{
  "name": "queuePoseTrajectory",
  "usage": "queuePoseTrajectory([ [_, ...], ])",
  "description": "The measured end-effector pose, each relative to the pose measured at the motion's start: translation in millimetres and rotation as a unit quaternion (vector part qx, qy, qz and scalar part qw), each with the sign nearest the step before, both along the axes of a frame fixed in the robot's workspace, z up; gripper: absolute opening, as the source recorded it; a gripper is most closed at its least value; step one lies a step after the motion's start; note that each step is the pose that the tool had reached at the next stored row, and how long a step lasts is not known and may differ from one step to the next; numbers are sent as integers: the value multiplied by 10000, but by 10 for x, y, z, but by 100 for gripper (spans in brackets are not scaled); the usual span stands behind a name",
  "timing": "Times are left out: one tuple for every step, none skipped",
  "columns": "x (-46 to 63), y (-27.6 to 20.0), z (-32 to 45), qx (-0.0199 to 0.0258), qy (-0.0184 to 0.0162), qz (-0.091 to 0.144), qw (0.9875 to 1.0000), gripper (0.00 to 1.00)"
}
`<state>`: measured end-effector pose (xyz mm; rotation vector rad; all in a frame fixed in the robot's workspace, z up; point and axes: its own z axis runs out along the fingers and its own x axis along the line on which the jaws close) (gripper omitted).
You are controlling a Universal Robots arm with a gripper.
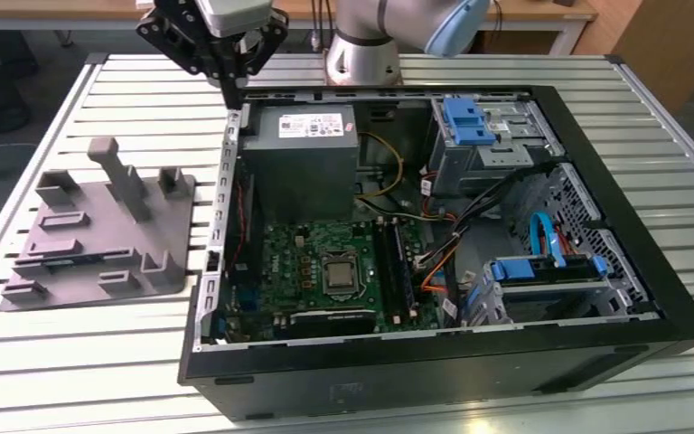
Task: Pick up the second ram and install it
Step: 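Reach for the second ram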
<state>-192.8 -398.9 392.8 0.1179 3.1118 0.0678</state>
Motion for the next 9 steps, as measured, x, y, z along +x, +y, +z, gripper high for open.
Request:
queuePoseTrajectory([
  [-27,0,0,0,1,0,10000,10],
  [-55,0,0,0,0,1,10000,10],
  [-87,0,-1,0,0,0,10000,10],
  [-119,0,0,-1,1,0,10000,10],
  [-150,0,-1,-1,1,0,10000,10],
  [-180,0,-1,-1,1,0,10000,10],
  [-209,0,-1,-1,1,0,10000,10],
  [-235,0,-2,-1,0,0,10000,10],
  [-260,0,-3,0,0,0,10000,10],
])
